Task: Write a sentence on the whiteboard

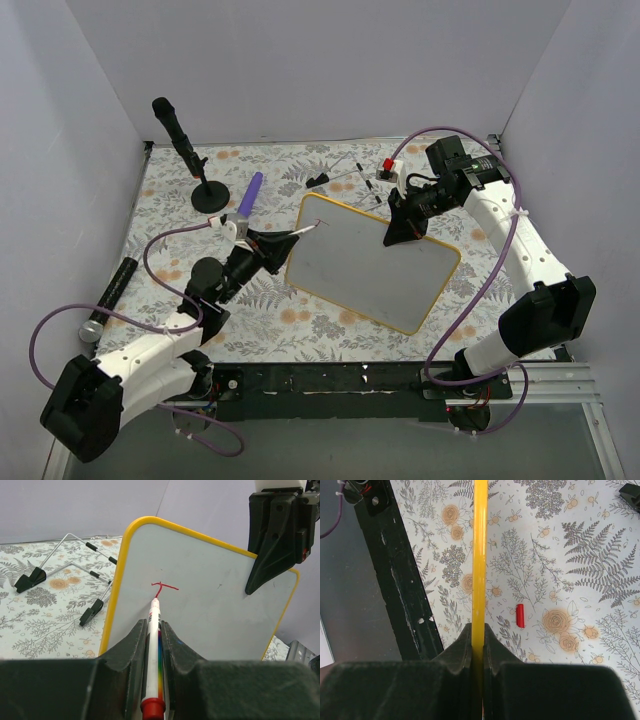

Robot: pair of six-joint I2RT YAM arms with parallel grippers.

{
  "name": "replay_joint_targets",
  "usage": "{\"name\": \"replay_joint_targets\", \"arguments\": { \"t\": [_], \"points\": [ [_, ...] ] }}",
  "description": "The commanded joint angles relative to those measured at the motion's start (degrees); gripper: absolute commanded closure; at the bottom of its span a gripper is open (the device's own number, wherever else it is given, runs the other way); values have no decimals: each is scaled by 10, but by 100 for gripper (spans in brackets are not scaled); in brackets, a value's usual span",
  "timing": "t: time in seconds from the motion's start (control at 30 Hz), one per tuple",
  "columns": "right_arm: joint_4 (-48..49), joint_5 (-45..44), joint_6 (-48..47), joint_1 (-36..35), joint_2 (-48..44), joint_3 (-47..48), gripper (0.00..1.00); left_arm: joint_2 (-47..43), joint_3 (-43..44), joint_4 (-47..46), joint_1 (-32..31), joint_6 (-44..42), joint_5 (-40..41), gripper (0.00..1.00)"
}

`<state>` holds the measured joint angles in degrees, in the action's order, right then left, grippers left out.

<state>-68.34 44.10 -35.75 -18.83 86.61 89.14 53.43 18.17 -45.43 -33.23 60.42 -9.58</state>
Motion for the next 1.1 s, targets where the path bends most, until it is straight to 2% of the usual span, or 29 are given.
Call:
{"name": "replay_joint_targets", "arguments": {
  "t": [0.0,0.3,0.67,1.07],
  "points": [
    [24,57,-12,-3,-17,13,99,-31,-15,64,0,-1,18,100],
    [23,57,-11,-3,-16,16,99,-59,-36,107,-1,13,16,100],
    [24,58,-12,-3,-18,15,99,-99,-9,93,-1,25,-11,100],
    [25,57,-11,-3,-19,12,99,-42,12,73,-1,7,3,100]
  ]
}}
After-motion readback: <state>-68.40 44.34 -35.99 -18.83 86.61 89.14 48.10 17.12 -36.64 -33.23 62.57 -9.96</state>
